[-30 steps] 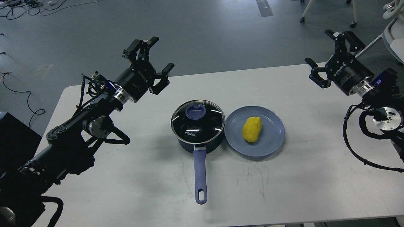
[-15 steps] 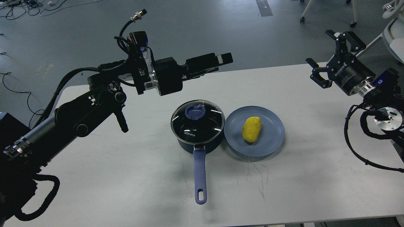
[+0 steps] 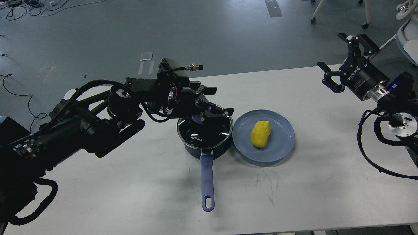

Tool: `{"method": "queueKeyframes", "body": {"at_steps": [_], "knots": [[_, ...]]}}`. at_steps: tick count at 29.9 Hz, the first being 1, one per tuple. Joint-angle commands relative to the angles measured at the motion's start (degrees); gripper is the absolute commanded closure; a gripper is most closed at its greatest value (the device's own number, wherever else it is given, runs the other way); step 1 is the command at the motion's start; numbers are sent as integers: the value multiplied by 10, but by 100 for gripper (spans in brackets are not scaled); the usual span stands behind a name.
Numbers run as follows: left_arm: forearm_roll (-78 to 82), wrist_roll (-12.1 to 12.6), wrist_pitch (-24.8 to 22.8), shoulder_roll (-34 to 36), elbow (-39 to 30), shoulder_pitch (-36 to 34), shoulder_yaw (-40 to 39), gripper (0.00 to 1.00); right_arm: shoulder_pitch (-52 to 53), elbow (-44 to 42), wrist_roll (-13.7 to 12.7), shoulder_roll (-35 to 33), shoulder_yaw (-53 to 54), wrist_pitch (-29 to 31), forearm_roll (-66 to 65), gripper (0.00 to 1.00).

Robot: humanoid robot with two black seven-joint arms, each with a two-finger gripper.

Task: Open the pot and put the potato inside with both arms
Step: 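Move the left gripper over the glass lid's blue knob, then close the left gripper on the lid knob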

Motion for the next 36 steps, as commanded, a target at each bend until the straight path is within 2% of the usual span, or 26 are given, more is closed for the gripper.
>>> {"method": "queueKeyframes", "body": {"at_steps": [1,9,36], "knots": [[4,0,0,8,7,7,13,2,0,1,0,0,1,0,0,0],[2,0,0,34,9,30,13,2,-3,1,0,-5,1,0,0,0],[-3,1,1,23,31,43,13,2,-3,2,0,-5,2,0,0,0]]}}
